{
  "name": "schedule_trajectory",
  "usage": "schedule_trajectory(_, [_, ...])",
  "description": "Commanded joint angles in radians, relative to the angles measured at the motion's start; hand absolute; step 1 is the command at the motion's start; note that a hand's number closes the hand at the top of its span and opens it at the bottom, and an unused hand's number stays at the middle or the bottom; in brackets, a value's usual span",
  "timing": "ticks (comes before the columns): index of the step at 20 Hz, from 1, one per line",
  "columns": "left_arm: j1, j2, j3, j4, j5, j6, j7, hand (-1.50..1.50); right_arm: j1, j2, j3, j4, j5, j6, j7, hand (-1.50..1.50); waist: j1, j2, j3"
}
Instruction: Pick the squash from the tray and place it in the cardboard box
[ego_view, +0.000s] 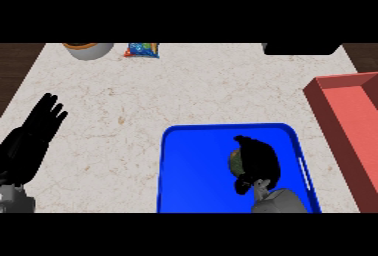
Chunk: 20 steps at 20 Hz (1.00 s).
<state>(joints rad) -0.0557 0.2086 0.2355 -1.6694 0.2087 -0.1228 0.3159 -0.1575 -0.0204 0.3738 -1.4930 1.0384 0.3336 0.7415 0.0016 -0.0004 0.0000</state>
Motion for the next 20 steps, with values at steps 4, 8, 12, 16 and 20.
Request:
schedule_trajectory(4, [-0.059,0.002,0.009,0.124,-0.019,-0.015,-0.065,0.00,-0.084,0.002,-0.010,0.113,0.044,-0.071,-0.112,1.50,-0.001,0.001,0.000])
schedule_trajectory(8, [-0.081,0.008,0.013,0.030,-0.015,0.030,0.034,0.00,-0.064,-0.020,-0.042,0.107,0.040,-0.074,-0.161,1.50,-0.001,0.000,0.000])
schedule_trajectory(12, [0.031,-0.030,-0.007,0.017,-0.023,-0.007,-0.043,0.00,-0.181,-0.090,-0.219,0.172,-0.036,-0.048,-0.197,1.50,0.008,0.003,0.000])
schedule_trajectory(16, [-0.028,-0.015,-0.013,0.023,-0.035,0.007,-0.016,0.00,-0.332,-0.083,-0.381,0.377,-0.061,-0.097,-0.107,1.50,0.020,0.011,0.001])
schedule_trajectory(20, [0.008,-0.028,-0.016,-0.011,-0.014,-0.006,-0.009,0.00,-0.432,-0.095,-0.390,0.538,-0.021,-0.165,-0.118,1.50,0.012,0.003,0.000])
